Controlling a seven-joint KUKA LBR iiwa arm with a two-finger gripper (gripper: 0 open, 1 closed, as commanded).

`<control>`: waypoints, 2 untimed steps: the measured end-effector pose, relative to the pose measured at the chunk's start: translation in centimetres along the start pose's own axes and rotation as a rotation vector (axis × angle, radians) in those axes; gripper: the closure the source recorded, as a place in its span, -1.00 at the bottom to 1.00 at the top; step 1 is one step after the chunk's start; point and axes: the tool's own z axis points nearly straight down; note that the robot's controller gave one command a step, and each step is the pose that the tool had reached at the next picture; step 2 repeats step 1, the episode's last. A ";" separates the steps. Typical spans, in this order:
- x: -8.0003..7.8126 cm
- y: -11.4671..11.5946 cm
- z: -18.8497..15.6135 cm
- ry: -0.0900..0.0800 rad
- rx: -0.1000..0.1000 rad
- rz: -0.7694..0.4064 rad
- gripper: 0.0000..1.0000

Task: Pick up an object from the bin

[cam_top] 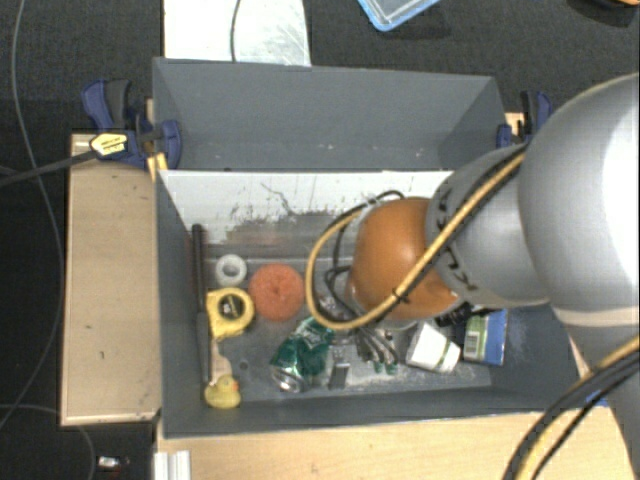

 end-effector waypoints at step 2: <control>0.0 0.0 0.0 0.000 0.000 0.001 1.00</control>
Offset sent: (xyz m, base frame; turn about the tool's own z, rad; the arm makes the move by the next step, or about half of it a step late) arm 0.0000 0.0000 0.0000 0.0000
